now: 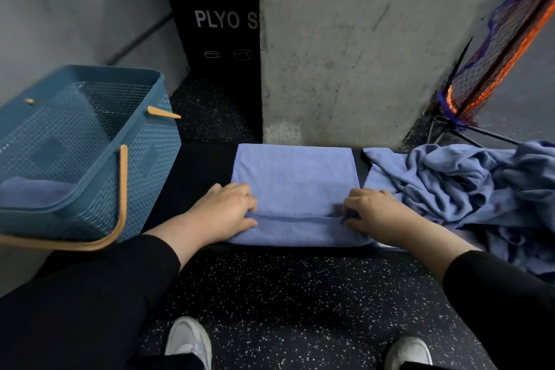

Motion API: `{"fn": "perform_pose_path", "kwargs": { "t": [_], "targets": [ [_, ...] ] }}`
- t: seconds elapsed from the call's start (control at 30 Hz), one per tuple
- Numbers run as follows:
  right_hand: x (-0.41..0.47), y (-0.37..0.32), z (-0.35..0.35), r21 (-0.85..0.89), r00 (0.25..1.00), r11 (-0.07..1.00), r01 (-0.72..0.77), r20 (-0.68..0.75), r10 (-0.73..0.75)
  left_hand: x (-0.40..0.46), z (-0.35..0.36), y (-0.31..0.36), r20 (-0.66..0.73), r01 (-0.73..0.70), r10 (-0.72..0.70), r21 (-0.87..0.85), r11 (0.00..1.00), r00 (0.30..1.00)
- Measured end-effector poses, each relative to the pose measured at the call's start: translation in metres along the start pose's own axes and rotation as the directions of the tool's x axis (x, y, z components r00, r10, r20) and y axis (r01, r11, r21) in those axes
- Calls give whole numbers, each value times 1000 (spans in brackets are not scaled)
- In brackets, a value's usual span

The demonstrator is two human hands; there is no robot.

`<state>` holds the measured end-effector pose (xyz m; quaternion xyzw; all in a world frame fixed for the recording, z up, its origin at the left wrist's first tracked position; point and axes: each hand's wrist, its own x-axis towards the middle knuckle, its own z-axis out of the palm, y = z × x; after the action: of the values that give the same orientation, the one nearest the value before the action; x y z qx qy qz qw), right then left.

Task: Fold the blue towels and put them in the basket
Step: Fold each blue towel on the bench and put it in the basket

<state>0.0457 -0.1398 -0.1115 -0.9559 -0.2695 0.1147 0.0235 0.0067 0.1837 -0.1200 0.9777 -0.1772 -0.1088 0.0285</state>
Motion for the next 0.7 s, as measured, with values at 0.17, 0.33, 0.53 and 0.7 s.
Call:
{"fn": "perform_pose_path", "kwargs": {
  "t": [0.17, 0.33, 0.53, 0.7],
  "targets": [
    [2, -16, -22, 337, 953, 941, -29, -276, 128, -4, -4, -5, -45, 140, -160, -297, 945, 986],
    [34, -17, -25, 456, 885, 882, -121, -354, 304, 10, -14, -12, -70, 239, -289, -399, 885, 955],
    [78, 6, -8, 361, 890, 900, -243, -287, 355, 39, -24, -9, -275, 240, -426, -518, 821, 862],
    [100, 20, 8, 241, 898, 944, -224, -325, 296, 75, -23, -14, -460, 187, -453, -514, 837, 764]
  ]
}}
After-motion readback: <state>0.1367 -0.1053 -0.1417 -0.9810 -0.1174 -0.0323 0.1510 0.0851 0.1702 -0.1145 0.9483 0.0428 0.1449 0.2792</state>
